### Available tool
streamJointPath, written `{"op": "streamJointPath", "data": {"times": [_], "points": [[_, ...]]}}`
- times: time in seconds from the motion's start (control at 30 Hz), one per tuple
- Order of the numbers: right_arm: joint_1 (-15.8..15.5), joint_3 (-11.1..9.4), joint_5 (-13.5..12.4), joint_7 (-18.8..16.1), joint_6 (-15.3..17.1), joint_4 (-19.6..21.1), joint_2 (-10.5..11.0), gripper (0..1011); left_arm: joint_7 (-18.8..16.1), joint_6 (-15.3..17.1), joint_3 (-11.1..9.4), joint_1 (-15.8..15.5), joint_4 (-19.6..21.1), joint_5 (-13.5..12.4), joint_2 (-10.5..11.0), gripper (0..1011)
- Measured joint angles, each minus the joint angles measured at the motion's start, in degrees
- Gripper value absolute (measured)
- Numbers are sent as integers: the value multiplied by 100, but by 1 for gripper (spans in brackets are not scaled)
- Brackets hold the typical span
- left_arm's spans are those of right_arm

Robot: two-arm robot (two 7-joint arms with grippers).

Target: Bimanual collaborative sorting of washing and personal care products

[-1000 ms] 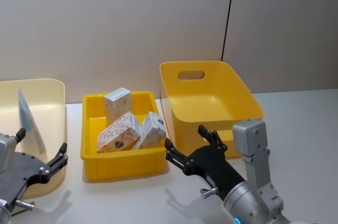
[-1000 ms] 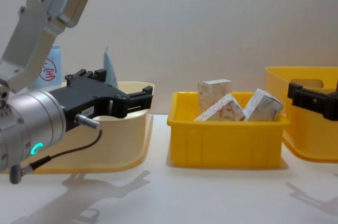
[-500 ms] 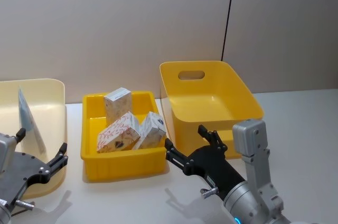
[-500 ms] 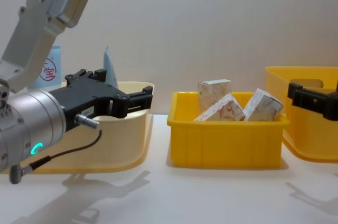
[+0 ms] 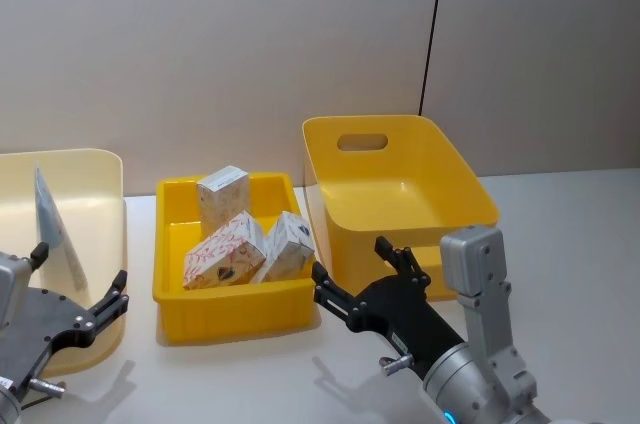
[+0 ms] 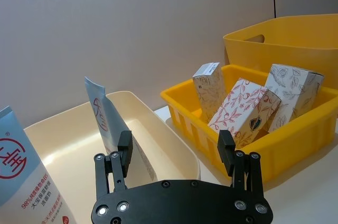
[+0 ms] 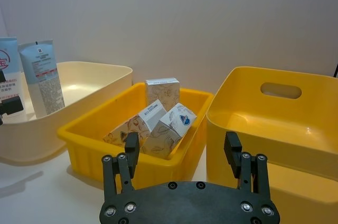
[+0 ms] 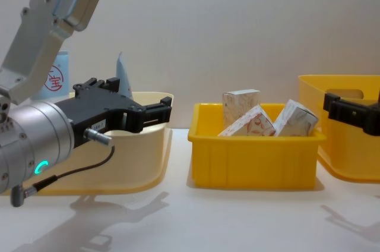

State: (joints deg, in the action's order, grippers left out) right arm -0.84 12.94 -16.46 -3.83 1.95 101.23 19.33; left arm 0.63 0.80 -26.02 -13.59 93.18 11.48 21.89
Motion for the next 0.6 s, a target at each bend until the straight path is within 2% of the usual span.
{"op": "streamJointPath", "data": {"times": [0.6], "points": [[0, 0, 0, 0, 0, 0, 0, 1001, 0, 0, 0, 0, 0, 0, 1, 1003]]}}
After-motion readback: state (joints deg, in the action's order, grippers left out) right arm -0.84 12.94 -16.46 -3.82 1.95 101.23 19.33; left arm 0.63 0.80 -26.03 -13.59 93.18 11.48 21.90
